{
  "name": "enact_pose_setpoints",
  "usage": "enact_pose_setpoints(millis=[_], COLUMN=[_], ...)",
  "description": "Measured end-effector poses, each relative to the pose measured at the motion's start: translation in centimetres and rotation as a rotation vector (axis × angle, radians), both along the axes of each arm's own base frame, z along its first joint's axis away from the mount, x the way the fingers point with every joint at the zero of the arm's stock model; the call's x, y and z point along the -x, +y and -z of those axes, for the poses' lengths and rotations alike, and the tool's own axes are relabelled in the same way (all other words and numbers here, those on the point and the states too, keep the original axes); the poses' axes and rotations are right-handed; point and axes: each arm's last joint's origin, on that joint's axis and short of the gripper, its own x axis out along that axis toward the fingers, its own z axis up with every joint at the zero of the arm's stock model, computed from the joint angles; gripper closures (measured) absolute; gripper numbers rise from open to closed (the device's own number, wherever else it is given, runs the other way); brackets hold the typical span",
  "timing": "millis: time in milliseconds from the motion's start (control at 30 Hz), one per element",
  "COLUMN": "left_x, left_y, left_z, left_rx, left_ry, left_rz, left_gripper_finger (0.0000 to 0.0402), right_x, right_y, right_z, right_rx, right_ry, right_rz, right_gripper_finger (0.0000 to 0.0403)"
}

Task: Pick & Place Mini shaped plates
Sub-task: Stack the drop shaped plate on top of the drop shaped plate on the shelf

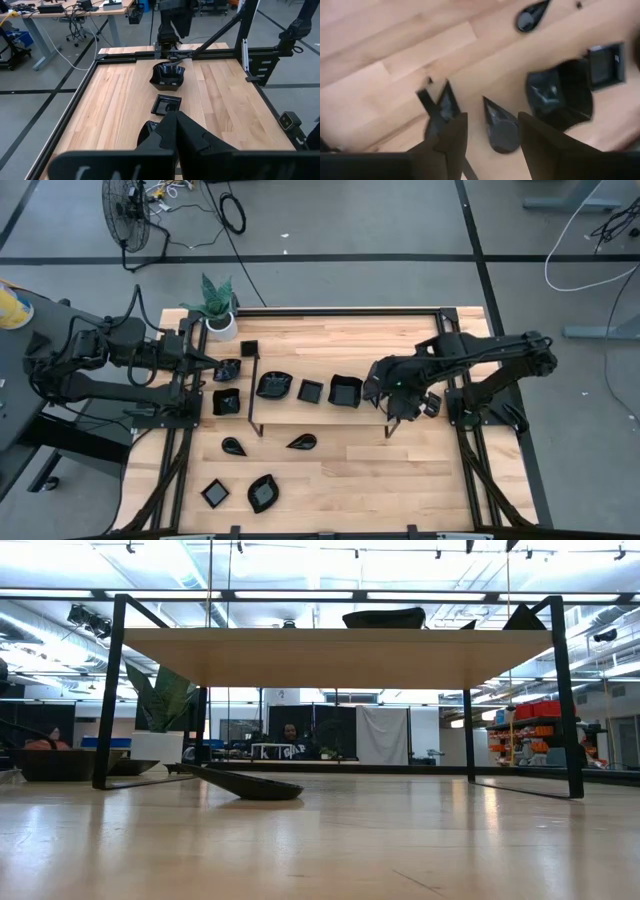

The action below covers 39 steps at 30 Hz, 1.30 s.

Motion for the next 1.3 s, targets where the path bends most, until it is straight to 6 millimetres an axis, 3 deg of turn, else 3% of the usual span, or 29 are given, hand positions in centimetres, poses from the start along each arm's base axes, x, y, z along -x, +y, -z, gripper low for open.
enact_pose_setpoints(millis=[467,967,1300], left_x=[0.0,0.0,0.0], left_y=[0.0,0.0,0.0], left_z=[0.0,0.0,0.0], left_rx=[0.000,0.000,0.000], left_ry=[0.000,0.000,0.000], left_rz=[0.000,0.000,0.000], left_gripper_finger=[0.0399,0.0399,0.0399], right_x=[0.0,-1.1,-1.1], right_y=[1.2,0.7,0.4], right_z=[2.7,4.1,6.0], right_rx=[0.017,0.031,0.042], right_ry=[0.065,0.097,0.160], right_rz=[-0.112,-0.103,-0.092], right_gripper_finger=[0.0227,0.0286,0.0295])
